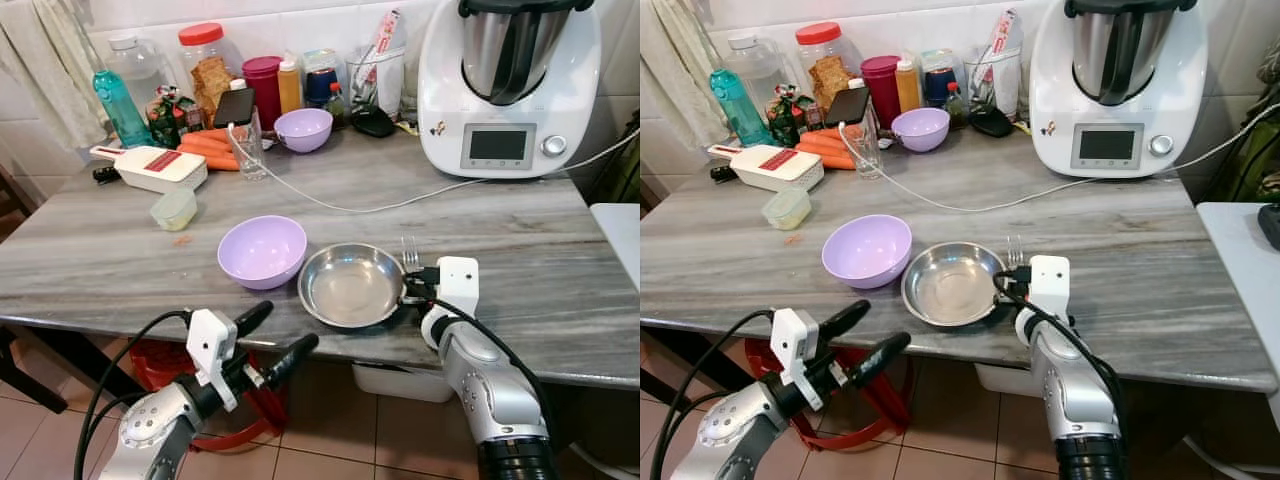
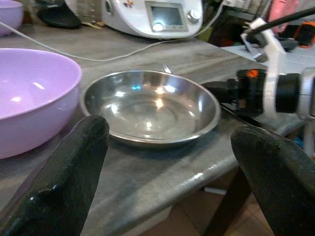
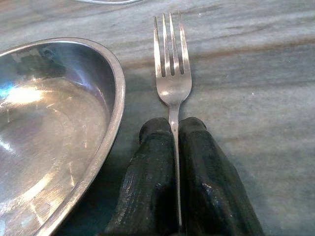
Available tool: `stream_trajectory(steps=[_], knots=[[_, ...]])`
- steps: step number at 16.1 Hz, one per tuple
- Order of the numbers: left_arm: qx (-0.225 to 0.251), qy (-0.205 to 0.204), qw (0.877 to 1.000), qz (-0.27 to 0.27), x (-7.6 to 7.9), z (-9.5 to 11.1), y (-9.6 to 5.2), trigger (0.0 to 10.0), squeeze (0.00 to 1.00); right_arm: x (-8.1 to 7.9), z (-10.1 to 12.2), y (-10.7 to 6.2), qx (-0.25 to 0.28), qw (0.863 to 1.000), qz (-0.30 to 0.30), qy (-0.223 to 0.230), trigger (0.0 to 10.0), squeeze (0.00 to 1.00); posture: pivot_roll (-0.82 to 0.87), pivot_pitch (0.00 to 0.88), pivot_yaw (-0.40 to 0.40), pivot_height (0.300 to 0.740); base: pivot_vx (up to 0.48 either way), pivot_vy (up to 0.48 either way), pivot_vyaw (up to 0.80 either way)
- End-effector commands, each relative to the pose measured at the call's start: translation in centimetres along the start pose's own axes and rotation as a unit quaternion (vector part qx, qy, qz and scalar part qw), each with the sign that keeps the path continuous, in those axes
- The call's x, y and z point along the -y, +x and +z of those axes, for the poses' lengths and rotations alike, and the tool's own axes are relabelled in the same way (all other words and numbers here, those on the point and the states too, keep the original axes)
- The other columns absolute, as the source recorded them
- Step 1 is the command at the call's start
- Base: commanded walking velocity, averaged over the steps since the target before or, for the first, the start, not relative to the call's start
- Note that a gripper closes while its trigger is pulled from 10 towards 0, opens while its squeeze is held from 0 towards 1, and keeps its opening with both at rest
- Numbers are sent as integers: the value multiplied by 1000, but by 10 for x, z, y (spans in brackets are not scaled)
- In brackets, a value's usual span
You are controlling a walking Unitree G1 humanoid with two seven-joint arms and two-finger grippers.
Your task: Setting the table
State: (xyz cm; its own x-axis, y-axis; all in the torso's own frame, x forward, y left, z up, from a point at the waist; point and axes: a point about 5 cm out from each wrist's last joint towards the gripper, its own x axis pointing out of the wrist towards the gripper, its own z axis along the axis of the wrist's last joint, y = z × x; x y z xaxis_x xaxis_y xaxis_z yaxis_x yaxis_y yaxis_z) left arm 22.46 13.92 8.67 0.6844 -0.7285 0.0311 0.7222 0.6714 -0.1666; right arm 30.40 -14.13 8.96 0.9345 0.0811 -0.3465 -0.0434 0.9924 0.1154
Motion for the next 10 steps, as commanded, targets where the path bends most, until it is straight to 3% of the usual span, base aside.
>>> stream_trajectory(steps=[1,3,4,5,6,10], knots=[[-5,3,1000,-11,1,2,-2,10000,0,-5,2,3,-1,1000,7,-2,10000,0,-70,0,101,740,0,0,0],[-9,-7,1000,-24,3,1,-3,10000,0,-4,0,4,-5,1000,6,-3,10000,0,-72,0,99,740,0,0,0],[-10,-7,1000,-25,3,1,-3,10000,0,-3,0,4,-6,1000,7,-4,10000,792,-72,0,99,740,0,0,0],[-10,-7,1000,-25,4,2,-3,10000,0,-3,0,4,-7,1000,6,-4,10000,792,-72,0,97,740,0,0,0],[-12,-8,1000,-27,4,2,-4,10000,0,-1,-1,4,-9,1000,-2,-4,10000,1000,-72,0,96,740,0,0,0],[-19,-9,999,-29,4,0,-5,10000,0,4,-1,5,-4,1000,-27,8,10000,1000,-73,0,104,740,0,0,0]])
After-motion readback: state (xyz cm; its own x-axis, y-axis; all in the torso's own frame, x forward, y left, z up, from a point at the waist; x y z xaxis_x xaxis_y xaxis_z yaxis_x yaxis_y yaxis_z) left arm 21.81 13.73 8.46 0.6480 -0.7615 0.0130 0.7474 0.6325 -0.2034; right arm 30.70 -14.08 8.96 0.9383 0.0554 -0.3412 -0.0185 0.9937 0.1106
